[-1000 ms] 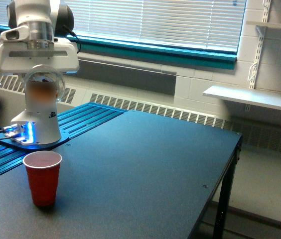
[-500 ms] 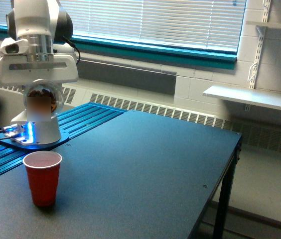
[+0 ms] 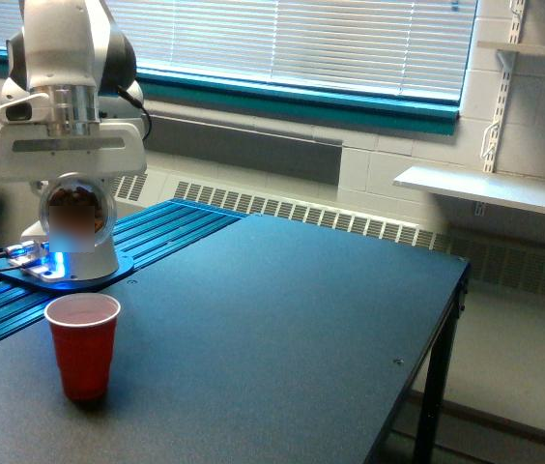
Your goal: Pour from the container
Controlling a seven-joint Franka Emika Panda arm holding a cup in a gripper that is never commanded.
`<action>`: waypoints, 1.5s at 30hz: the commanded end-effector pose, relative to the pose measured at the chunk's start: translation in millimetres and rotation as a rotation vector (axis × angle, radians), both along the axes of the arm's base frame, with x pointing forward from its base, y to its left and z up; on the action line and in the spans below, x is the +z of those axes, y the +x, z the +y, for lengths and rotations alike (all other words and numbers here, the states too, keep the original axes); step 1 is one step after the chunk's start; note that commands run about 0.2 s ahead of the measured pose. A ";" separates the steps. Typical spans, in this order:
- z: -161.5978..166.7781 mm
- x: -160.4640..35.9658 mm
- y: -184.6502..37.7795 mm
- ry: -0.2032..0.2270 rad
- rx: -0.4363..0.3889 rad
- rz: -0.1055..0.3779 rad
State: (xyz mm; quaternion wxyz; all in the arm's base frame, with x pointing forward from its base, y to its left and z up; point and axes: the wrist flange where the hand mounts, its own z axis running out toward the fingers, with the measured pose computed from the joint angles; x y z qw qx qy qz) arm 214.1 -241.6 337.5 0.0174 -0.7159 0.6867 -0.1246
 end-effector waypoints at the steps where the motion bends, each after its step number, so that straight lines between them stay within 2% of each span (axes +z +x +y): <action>1: 10.4 -20.4 -3.3 0.037 -0.007 0.039; 16: 19.8 -42.8 0.4 0.077 0.020 0.107; 30: 26.5 -57.3 2.7 0.099 0.016 0.150; 39: 28.5 -64.4 3.5 0.108 -0.006 0.163; 45: 26.7 -63.0 10.8 0.107 -0.007 0.151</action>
